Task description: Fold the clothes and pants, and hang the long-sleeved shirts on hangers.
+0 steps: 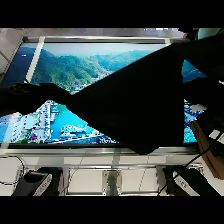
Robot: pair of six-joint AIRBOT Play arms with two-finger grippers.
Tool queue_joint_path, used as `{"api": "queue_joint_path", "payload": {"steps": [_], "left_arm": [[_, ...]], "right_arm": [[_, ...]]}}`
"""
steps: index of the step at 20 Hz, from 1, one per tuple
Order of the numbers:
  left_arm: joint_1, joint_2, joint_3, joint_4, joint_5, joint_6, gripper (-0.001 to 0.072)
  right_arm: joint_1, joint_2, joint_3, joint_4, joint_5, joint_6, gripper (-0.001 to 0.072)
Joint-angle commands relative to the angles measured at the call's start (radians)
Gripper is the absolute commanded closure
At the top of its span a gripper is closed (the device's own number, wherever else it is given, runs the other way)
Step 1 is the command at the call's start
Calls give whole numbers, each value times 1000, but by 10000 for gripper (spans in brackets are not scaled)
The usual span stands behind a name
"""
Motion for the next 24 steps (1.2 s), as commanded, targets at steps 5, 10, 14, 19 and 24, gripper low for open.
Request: {"api": "queue_joint_path", "payload": {"steps": [5, 10, 14, 19, 24], "left_arm": [[0, -271, 25, 153, -39, -32, 679], [3, -639, 26, 153, 380, 39, 679], [4, -821, 26, 149, 702, 39, 679], [62, -853, 26, 214, 638, 40, 679], [116, -852, 26, 399, 307, 71, 679]], "right_arm": [[1, -372, 84, -142, 59, 20, 695], [1, -658, 84, -143, -111, -64, 695], [1, -810, 84, -142, -320, -80, 694], [63, -863, 81, -211, -84, -193, 694], [241, -846, 76, -369, 205, -187, 694]]}}
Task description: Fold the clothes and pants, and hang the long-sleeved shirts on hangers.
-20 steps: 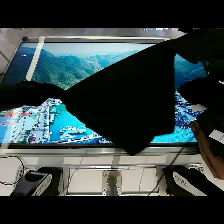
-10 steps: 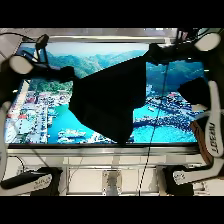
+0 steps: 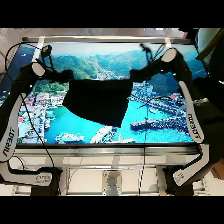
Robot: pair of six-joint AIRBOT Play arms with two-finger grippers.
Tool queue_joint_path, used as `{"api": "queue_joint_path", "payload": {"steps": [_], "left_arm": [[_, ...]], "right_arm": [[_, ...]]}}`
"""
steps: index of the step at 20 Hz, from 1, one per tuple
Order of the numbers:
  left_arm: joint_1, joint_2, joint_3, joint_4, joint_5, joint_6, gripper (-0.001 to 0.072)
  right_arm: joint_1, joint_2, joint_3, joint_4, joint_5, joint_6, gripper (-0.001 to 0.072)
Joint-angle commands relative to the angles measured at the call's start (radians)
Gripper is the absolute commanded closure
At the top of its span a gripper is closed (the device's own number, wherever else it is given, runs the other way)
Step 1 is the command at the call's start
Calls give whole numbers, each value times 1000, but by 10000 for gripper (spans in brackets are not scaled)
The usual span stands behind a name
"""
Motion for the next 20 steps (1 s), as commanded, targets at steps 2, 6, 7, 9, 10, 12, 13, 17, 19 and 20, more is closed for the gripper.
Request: {"api": "queue_joint_path", "payload": {"steps": [2, 6, 7, 9, 10, 12, 13, 17, 19, 20], "left_arm": [[23, -6, 1, 209, -248, 29, 679], [19, -6, 1, 235, -329, 95, 679], [19, -6, 1, 240, -346, 113, 679], [19, -6, 0, 265, -381, 120, 679], [18, -6, 0, 290, -393, 120, 679], [18, -6, 0, 319, -408, 134, 679], [18, -6, 0, 330, -413, 134, 679], [18, -15, 0, 337, -452, 134, 678], [20, -35, 0, 338, -469, 134, 628], [21, -48, 0, 338, -475, 134, 410]], "right_arm": [[157, 5, -3, -107, 182, -3, 694], [274, 5, -58, -185, 204, 44, 694], [295, 5, -92, -183, 201, 53, 694], [334, 5, -163, -182, 182, 77, 694], [357, 5, -196, -180, 160, 85, 694], [403, 4, -237, -165, 122, 89, 694], [428, 4, -249, -151, 98, 89, 694], [518, 3, -276, -147, 19, 88, 694], [549, 2, -282, -145, 6, 88, 694], [563, 3, -282, -138, 6, 88, 693]]}}
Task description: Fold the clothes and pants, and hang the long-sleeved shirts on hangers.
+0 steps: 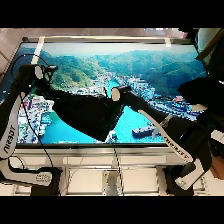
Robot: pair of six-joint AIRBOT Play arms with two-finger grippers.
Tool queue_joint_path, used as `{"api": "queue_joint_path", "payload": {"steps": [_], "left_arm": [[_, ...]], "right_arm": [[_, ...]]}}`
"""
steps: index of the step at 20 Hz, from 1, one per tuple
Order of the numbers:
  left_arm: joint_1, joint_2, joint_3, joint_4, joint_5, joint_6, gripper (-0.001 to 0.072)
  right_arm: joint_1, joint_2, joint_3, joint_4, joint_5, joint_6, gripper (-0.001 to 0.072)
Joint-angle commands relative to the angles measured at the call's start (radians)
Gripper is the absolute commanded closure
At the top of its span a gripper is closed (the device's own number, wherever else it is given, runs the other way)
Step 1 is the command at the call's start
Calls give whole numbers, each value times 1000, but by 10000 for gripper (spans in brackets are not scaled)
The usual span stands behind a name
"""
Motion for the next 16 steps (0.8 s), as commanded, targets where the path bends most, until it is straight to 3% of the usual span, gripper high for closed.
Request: {"api": "queue_joint_path", "payload": {"steps": [1, 2, 3, 5, 6, 9, 12, 14, 16], "left_arm": [[4, -37, 0, 3, -31, 1, 125], [4, -50, 0, 3, -29, 1, 15], [4, -57, 0, 2, -15, 1, 14], [4, -40, 1, 2, 35, 0, 14], [4, -18, 1, 2, 61, -11, 14], [4, 95, 1, 2, 135, -22, 14], [4, 227, 1, 2, 149, -21, 14], [4, 315, 1, 2, 153, -21, 14], [4, 400, 0, 2, 153, -21, 14]], "right_arm": [[61, 0, -13, 28, -38, 1, 693], [71, 0, -13, 50, -37, 1, 692], [78, 0, -12, 79, -31, -6, 660], [82, 3, -10, 131, 35, -24, 324], [80, 13, -10, 131, 82, -24, 237], [36, 96, -7, 50, 190, -23, 238], [-70, 274, -6, -97, 172, 6, 238], [-176, 431, -21, -130, 65, 54, 238], [-274, 608, -141, -129, -135, 128, 237]]}}
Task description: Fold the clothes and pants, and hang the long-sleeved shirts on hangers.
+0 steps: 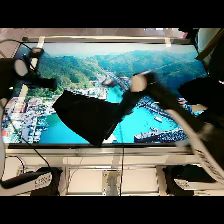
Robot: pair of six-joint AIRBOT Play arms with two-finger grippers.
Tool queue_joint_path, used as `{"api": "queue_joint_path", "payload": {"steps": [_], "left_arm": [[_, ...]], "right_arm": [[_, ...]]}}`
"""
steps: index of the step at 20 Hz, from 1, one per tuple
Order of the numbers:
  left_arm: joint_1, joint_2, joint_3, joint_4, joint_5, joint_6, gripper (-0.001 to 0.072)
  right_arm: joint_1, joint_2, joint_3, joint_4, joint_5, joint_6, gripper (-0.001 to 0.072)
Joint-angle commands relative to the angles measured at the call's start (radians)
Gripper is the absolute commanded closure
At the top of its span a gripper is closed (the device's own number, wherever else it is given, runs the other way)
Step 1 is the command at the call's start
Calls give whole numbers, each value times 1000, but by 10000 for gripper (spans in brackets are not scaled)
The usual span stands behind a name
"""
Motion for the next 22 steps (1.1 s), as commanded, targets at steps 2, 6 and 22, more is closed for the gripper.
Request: {"api": "queue_joint_path", "payload": {"steps": [2, 6, 22], "left_arm": [[0, 187, 0, 0, 16, 0, 14], [0, 269, 0, -1, 13, -30, 14], [0, 295, 0, -9, -45, -30, 15]], "right_arm": [[-194, 364, -346, -41, -360, 240, 146], [-325, 441, -962, 521, -715, 292, 156], [-146, -128, -930, 1442, -738, -395, 12]]}}
